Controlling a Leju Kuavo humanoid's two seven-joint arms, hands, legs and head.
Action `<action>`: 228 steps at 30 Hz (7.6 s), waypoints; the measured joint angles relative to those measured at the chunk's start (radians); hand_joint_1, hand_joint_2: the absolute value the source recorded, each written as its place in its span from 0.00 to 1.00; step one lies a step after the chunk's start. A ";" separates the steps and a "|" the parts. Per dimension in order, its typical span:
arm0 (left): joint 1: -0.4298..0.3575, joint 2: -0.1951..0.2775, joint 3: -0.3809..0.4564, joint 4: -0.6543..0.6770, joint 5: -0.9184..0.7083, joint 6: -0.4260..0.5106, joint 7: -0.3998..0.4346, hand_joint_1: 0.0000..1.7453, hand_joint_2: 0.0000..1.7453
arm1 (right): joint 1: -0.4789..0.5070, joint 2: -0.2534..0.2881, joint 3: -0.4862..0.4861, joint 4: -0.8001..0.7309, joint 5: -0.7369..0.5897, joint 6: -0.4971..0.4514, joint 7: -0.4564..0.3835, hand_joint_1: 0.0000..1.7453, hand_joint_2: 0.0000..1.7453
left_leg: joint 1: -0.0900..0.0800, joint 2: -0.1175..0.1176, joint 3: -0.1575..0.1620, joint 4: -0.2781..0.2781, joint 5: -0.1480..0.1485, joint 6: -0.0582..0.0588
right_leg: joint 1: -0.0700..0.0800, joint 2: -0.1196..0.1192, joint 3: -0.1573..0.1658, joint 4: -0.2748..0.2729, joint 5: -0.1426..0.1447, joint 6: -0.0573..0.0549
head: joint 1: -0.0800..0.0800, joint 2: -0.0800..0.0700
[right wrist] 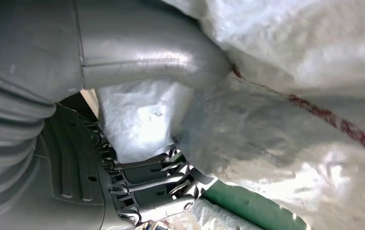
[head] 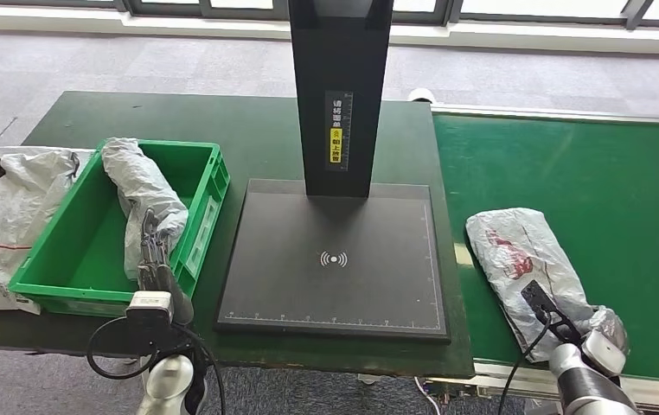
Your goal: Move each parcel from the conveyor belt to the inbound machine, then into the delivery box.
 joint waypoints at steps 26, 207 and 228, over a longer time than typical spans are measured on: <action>0.034 0.001 0.000 -0.011 -0.018 0.028 -0.002 0.00 0.00 | 0.324 0.272 0.173 -0.835 -0.654 -0.449 -0.739 1.00 1.00 | 0.001 -0.005 -0.003 -0.001 -0.002 -0.002 | 0.001 -0.004 -0.003 0.000 -0.003 -0.001 | 0.000 0.000; -0.046 -0.035 0.199 -0.221 -0.447 0.246 -0.068 1.00 1.00 | 0.615 0.278 0.666 -1.502 -1.042 -0.005 -0.838 0.00 1.00 | 0.003 0.000 -0.001 -0.001 0.000 -0.005 | 0.002 0.001 -0.004 0.001 -0.002 -0.004 | 0.000 0.000; -0.362 0.006 0.663 0.257 -0.918 0.246 0.187 1.00 1.00 | 0.535 0.278 0.697 -1.459 -1.021 0.022 -0.801 0.00 1.00 | 0.003 0.000 -0.001 -0.001 0.002 -0.007 | 0.003 0.000 -0.004 0.002 0.000 -0.007 | 0.000 0.000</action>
